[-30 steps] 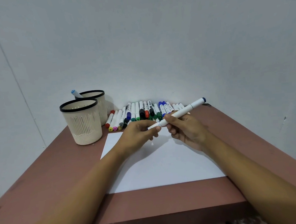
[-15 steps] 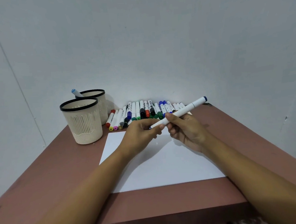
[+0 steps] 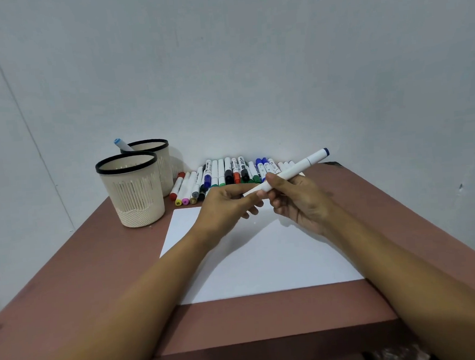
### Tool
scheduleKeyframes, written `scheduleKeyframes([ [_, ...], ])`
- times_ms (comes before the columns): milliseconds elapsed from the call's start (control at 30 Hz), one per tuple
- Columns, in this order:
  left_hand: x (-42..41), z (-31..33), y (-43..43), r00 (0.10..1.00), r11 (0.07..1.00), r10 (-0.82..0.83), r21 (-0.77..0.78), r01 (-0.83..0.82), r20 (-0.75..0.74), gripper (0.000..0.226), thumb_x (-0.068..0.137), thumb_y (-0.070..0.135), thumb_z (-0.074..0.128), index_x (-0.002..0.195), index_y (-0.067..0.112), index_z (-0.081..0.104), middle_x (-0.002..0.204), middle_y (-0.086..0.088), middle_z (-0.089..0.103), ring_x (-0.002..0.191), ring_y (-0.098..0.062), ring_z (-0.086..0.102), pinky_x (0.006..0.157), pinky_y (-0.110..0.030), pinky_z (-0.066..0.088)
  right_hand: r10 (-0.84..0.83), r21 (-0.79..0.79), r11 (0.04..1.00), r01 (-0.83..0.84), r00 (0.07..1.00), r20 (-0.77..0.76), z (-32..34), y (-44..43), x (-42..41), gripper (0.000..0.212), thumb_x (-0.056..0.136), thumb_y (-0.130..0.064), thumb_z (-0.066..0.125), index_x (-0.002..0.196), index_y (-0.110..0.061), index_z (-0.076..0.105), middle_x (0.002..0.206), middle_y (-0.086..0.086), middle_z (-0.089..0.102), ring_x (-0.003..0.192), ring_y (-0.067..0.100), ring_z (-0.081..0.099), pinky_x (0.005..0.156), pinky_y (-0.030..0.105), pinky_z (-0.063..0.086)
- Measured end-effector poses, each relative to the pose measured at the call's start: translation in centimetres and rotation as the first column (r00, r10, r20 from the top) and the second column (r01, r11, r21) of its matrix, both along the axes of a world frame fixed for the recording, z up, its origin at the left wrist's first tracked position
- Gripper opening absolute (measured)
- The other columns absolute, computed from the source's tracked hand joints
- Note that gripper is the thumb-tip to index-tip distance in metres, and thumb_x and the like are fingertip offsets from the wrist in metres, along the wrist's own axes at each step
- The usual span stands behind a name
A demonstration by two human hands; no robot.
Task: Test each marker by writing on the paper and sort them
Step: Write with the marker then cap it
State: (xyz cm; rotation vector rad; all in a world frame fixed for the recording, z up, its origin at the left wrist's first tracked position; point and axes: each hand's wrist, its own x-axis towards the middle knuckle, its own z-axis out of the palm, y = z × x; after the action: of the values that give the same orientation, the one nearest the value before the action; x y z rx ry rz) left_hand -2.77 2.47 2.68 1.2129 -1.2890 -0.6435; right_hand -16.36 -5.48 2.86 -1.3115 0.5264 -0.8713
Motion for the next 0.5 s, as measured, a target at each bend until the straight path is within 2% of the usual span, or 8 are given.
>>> scheduleKeyframes([
  [100, 0.4, 0.1, -0.2, 0.988, 0.999, 0.035, 0.000, -0.035, -0.150, 0.006, 0.085, 0.009, 0.067, 0.090, 0.011, 0.065, 0.061, 0.006, 0.067, 0.058, -0.006, 0.063, 0.054, -0.015, 0.046, -0.063, 0.011, 0.998, 0.063, 0.998, -0.022, 0.2, -0.6, -0.5, 0.025, 0.091, -0.038, 0.058, 0.098, -0.014, 0.062, 0.090, 0.012, 0.062, 0.071, 0.015, 0.062, 0.059, 0.023, 0.049],
  [200, 1.6, 0.5, -0.3, 0.941, 0.994, 0.100, -0.015, -0.111, -0.323, 0.006, 0.086, 0.006, 0.064, 0.085, 0.012, 0.063, 0.059, 0.006, 0.064, 0.052, -0.005, 0.059, 0.051, -0.016, 0.045, -0.249, 0.113, 0.963, 0.243, 0.968, 0.038, 0.2, -1.6, -1.0, 0.030, 0.096, -0.046, 0.047, 0.102, -0.021, 0.063, 0.083, 0.002, 0.064, 0.076, 0.016, 0.061, 0.069, 0.029, 0.048],
  [267, 2.6, 0.9, -0.2, 0.905, 0.987, 0.119, -0.048, -0.152, -0.409, 0.009, 0.087, 0.004, 0.062, 0.082, 0.011, 0.062, 0.065, 0.003, 0.059, 0.055, -0.005, 0.056, 0.052, -0.016, 0.047, -0.395, -0.021, 0.919, 0.395, 0.915, -0.086, -0.4, -2.1, -1.0, 0.028, 0.100, -0.037, 0.044, 0.109, -0.020, 0.064, 0.092, 0.001, 0.066, 0.085, 0.016, 0.058, 0.075, 0.029, 0.046],
  [333, 3.5, 1.4, 0.0, 0.878, 0.978, 0.153, -0.060, -0.201, -0.454, 0.004, 0.086, 0.004, 0.063, 0.087, 0.006, 0.059, 0.077, -0.004, 0.056, 0.069, -0.011, 0.057, 0.061, -0.019, 0.053, -0.502, -0.281, 0.853, 0.439, 0.837, -0.216, -1.5, -2.3, -0.6, 0.031, 0.099, -0.026, 0.044, 0.119, -0.013, 0.063, 0.118, 0.011, 0.065, 0.102, 0.021, 0.058, 0.084, 0.032, 0.043],
  [367, 3.9, 1.8, 0.1, 0.865, 0.970, 0.177, -0.067, -0.234, -0.469, 0.009, 0.087, 0.004, 0.063, 0.093, 0.003, 0.057, 0.083, -0.008, 0.058, 0.076, -0.016, 0.059, 0.066, -0.022, 0.056, -0.529, -0.436, 0.815, 0.381, 0.797, -0.292, -2.0, -2.1, -0.6, 0.032, 0.099, -0.022, 0.045, 0.123, -0.009, 0.062, 0.127, 0.013, 0.061, 0.112, 0.023, 0.056, 0.090, 0.030, 0.041],
  [433, 4.6, 3.1, 0.3, 0.861, 0.943, 0.253, -0.085, -0.321, -0.441, 0.016, 0.087, 0.004, 0.063, 0.100, 0.000, 0.054, 0.089, -0.012, 0.060, 0.084, -0.021, 0.062, 0.069, -0.023, 0.058, -0.554, -0.691, 0.710, 0.134, 0.713, -0.431, -2.8, -1.6, -0.5, 0.034, 0.099, -0.020, 0.046, 0.130, -0.011, 0.059, 0.134, 0.008, 0.056, 0.124, 0.020, 0.050, 0.096, 0.022, 0.036],
  [500, 5.4, 5.2, 0.5, 0.879, 0.897, 0.360, -0.144, -0.418, -0.313, 0.017, 0.087, 0.006, 0.064, 0.101, -0.001, 0.057, 0.086, -0.009, 0.060, 0.086, -0.021, 0.064, 0.066, -0.021, 0.057, -0.551, -0.773, 0.626, -0.102, 0.644, -0.531, -3.1, -1.5, -0.3, 0.037, 0.098, -0.023, 0.047, 0.134, -0.016, 0.055, 0.139, 0.004, 0.052, 0.129, 0.018, 0.044, 0.103, 0.026, 0.035],
])
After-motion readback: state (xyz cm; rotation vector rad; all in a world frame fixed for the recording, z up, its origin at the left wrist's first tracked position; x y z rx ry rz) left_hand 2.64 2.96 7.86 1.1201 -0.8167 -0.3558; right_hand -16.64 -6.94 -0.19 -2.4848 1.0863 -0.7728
